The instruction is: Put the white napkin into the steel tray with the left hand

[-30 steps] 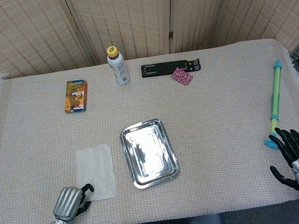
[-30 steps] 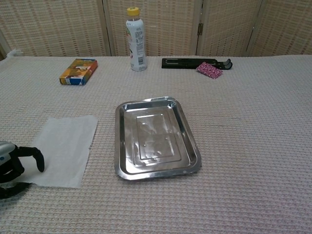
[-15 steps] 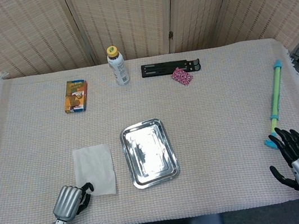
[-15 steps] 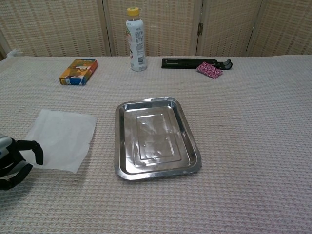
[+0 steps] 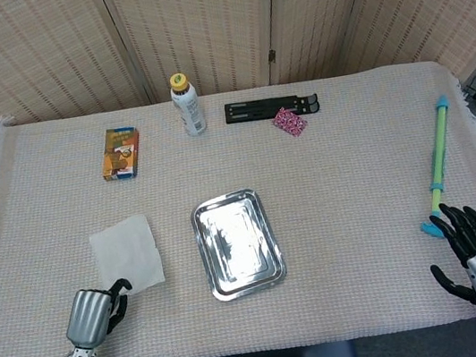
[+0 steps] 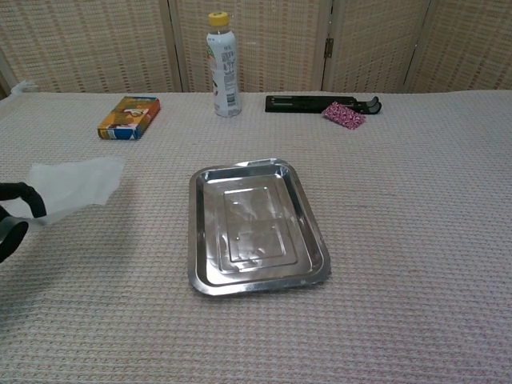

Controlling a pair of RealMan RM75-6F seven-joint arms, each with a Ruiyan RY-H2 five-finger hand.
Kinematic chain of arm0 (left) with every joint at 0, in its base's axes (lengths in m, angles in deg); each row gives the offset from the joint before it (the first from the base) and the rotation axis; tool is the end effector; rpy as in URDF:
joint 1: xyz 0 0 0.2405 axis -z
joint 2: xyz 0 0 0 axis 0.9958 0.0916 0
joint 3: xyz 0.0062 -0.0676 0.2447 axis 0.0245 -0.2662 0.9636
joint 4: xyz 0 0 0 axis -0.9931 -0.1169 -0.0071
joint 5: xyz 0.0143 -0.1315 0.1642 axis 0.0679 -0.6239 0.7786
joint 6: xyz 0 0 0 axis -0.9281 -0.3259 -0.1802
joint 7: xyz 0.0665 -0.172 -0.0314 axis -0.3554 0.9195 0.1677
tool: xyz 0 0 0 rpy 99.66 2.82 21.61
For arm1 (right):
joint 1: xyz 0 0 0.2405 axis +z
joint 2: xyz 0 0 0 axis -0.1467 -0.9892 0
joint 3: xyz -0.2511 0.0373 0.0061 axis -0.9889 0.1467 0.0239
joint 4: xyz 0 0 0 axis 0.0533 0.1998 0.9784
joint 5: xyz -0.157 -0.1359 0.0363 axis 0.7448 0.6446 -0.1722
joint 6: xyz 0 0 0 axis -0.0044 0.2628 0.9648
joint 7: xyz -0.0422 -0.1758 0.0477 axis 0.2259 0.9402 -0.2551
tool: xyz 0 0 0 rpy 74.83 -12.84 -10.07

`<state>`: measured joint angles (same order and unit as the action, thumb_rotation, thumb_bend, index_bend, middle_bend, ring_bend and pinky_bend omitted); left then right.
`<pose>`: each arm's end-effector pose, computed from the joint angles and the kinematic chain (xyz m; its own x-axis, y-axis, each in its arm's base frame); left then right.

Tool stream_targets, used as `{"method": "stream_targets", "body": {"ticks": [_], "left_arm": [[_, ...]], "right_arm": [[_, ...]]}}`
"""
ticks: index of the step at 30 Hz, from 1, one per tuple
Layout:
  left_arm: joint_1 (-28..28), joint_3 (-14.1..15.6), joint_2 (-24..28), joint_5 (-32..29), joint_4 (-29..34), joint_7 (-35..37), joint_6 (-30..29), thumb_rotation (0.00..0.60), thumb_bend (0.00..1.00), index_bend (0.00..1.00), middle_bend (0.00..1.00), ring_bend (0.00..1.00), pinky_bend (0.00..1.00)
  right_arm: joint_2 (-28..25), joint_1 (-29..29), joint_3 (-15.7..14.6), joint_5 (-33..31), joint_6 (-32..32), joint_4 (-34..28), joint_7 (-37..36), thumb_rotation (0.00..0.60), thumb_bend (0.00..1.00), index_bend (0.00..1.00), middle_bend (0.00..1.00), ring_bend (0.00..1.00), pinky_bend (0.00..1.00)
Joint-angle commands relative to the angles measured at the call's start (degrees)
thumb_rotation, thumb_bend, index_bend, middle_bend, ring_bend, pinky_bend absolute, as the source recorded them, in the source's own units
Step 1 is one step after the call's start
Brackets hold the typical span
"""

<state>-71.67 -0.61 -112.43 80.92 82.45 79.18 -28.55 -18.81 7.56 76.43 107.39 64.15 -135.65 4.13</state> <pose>-0.2663 0.2493 0.0072 0.3564 -0.0752 0.9313 0.8707 -0.3347 -0.3602 -0.2809 -0.1703 0.1421 0.2919 0.1017 0.9510 -0.9272 -0.2140 0.3075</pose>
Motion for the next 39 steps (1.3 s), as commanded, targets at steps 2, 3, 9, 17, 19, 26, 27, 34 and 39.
{"method": "stream_targets", "body": {"ticks": [2, 3, 9, 17, 19, 26, 27, 34, 39], "left_arm": [[0.4, -0.4, 1.0, 0.8, 2.4, -2.3, -0.9, 0.600, 0.63, 0.51, 1.00, 1.00, 1.00], [0.7, -0.4, 1.3, 1.2, 3.4, -3.4, -0.9, 0.600, 0.63, 0.51, 1.00, 1.00, 1.00], [2.5, -0.3, 1.5, 3.1, 8.9, -9.8, 0.7, 0.600, 0.63, 0.50, 1.00, 1.00, 1.00], [5.8, -1.0, -0.6, 5.4, 14.5, -18.1, 4.1, 0.600, 0.63, 0.50, 1.00, 1.00, 1.00], [6.7, -1.3, -1.3, 5.7, 15.4, -20.0, 5.2, 0.600, 0.63, 0.50, 1.00, 1.00, 1.00], [9.0, -2.1, -3.8, 6.8, 17.5, -24.4, 7.4, 0.600, 0.63, 0.50, 1.00, 1.00, 1.00], [9.4, -2.2, -4.3, 6.8, 17.6, -25.0, 8.0, 0.600, 0.63, 0.50, 1.00, 1.00, 1.00], [12.1, -3.1, -7.0, 6.1, 16.3, -26.0, 11.7, 0.600, 0.62, 0.50, 1.00, 1.00, 1.00], [13.9, -3.5, -9.1, 4.8, 14.8, -25.6, 14.7, 0.600, 0.63, 0.50, 1.00, 1.00, 1.00]], "right_arm": [[0.0, 0.0, 0.0, 0.0, 0.0, -0.1, 0.0, 0.600, 0.41, 0.00, 0.00, 0.00, 0.00], [-0.1, 0.0, 0.0, 0.1, 0.0, -0.2, -0.1, 0.600, 0.41, 0.00, 0.00, 0.00, 0.00], [-0.9, -0.4, 0.0, 0.8, 1.8, -0.7, -1.4, 0.600, 0.41, 0.00, 0.00, 0.00, 0.00], [-2.6, -1.4, -0.2, 1.8, 4.7, -1.4, -4.4, 0.600, 0.41, 0.00, 0.00, 0.00, 0.00], [-3.0, -1.5, -0.2, 2.1, 5.2, -1.5, -5.0, 0.600, 0.41, 0.00, 0.00, 0.00, 0.00], [-3.9, -2.0, -0.1, 2.7, 7.0, -2.0, -6.6, 0.600, 0.41, 0.00, 0.00, 0.00, 0.00], [-4.0, -2.1, -0.1, 2.8, 7.3, -2.0, -6.9, 0.600, 0.41, 0.00, 0.00, 0.00, 0.00], [-4.8, -2.6, 0.2, 2.7, 8.8, -2.2, -8.8, 0.600, 0.41, 0.00, 0.00, 0.00, 0.00], [-5.4, -2.9, 0.9, 1.8, 9.7, -2.3, -10.3, 0.600, 0.41, 0.00, 0.00, 0.00, 0.00]]}}
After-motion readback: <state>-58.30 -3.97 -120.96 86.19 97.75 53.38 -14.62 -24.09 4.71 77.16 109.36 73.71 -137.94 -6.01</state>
